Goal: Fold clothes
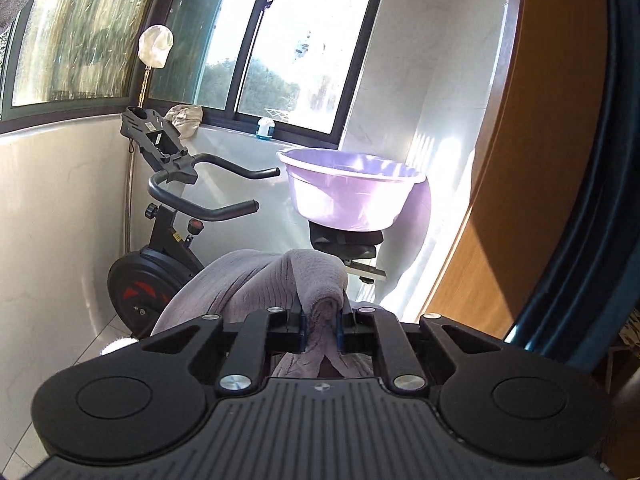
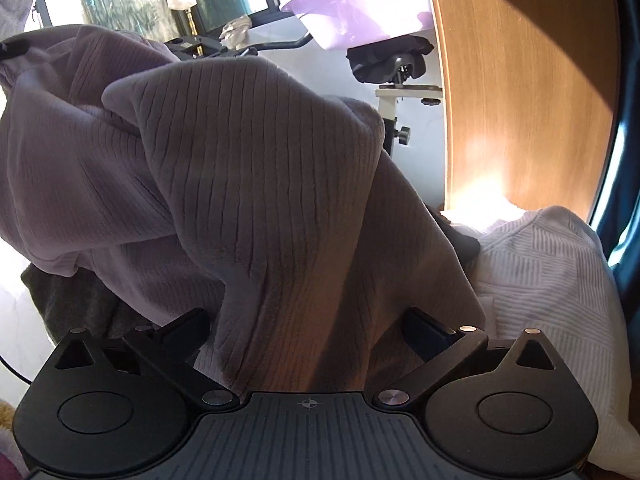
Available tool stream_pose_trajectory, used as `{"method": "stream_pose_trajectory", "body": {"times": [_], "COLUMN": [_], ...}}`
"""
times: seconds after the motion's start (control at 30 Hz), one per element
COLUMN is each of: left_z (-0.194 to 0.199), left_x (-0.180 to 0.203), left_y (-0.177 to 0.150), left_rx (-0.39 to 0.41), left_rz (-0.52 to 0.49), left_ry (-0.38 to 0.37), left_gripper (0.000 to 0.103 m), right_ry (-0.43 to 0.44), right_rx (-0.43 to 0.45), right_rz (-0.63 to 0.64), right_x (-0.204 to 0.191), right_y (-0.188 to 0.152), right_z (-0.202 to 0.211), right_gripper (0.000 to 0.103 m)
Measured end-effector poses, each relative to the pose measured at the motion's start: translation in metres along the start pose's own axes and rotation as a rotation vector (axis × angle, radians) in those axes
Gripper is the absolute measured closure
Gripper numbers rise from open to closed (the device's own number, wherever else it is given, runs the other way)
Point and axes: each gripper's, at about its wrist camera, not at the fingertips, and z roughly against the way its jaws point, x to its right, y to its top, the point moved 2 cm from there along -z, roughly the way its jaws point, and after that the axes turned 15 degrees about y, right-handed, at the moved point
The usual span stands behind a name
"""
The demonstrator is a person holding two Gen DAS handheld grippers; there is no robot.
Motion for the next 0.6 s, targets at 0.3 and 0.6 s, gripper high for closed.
{"method": "stream_pose_trajectory", "body": {"times": [0.3,0.6], "left_z": [-0.009,-0.031], "left_x": [-0.012,0.022], "left_y": [-0.012,-0.088], "left_rx": [-0.112,-0.262], "left_rz": [0.044,-0.236], "left_ry": [0.001,-0.066], "left_gripper": [0.072,0.008], "right_ry": [-0.002,-0.008], "right_rx": [0.078,0.054], "right_rz": [-0.104,-0.101], "right_x": [0.022,0.033], "right_y": [0.018,0.018], "right_z": [0.009,0.010], "right_gripper": [0.078,0.066]}}
